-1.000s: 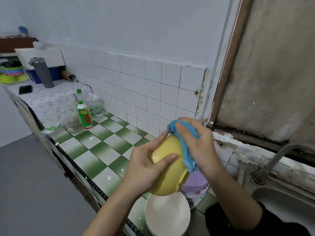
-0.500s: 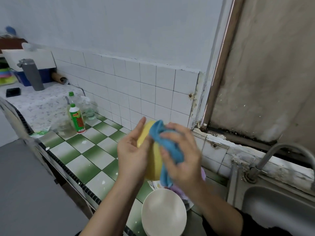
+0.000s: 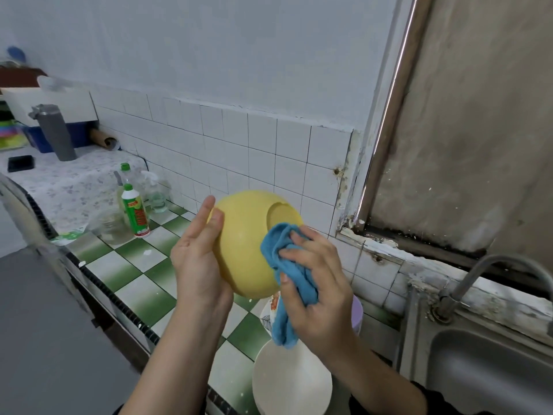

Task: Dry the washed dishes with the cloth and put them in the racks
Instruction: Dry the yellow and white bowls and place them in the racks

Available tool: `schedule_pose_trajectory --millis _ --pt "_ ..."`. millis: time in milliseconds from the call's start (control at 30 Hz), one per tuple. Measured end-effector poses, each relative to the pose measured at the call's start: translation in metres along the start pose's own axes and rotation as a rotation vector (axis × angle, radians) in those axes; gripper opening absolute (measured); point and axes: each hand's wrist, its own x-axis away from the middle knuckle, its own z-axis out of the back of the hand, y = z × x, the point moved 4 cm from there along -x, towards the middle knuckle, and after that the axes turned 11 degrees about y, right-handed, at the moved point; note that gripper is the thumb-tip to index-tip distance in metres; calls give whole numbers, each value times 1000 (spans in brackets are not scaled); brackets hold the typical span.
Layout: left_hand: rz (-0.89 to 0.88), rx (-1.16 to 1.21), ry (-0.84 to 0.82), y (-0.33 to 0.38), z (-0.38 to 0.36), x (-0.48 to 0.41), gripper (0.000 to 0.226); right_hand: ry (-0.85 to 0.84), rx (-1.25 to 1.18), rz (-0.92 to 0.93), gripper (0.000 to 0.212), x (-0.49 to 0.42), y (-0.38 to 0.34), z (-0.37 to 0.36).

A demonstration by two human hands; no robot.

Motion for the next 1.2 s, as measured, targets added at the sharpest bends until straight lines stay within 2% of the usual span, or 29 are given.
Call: schedule_pose_trajectory --millis 167,233,367,500,567,633,667,833,933,1000,1067,1133,1200 --pt "204 77 10 -19 0 8 28 99 9 4 27 15 7 -6" --pt "235 103 -37 -22 -3 10 28 179 -65 -141 27 16 13 -6" --pt "284 126 -151 -23 -7 12 42 340 -233 -391 44 6 11 0" --pt "316 139 -197 -27 -4 10 33 460 -397 -726 31 -19 12 5" --pt "264 106 -236 -25 -2 8 32 392 -413 -913 30 -33 27 9" --pt "200 47 -273 -21 0 7 37 194 -366 -1048 22 -47 38 8" --pt "171 13 -285 -21 0 7 39 86 -330 -1038 19 -53 41 7" --pt "160 -75 -316 -27 -1 5 46 -256 -56 -685 28 -58 30 -1" --pt "144 -141 -265 -35 -1 5 37 -351 228 -335 39 -38 17 -14" --pt "142 -130 -164 -38 1 3 36 -314 329 -133 41 -25 6 -22" --pt "215 -12 -61 -38 6 -6 45 -257 359 70 39 -9 -2 -26" --pt "397 100 -48 -40 8 -14 65 -183 366 318 35 13 -4 -25" --pt "496 131 -116 -35 4 -16 64 -75 337 403 31 29 2 -21"
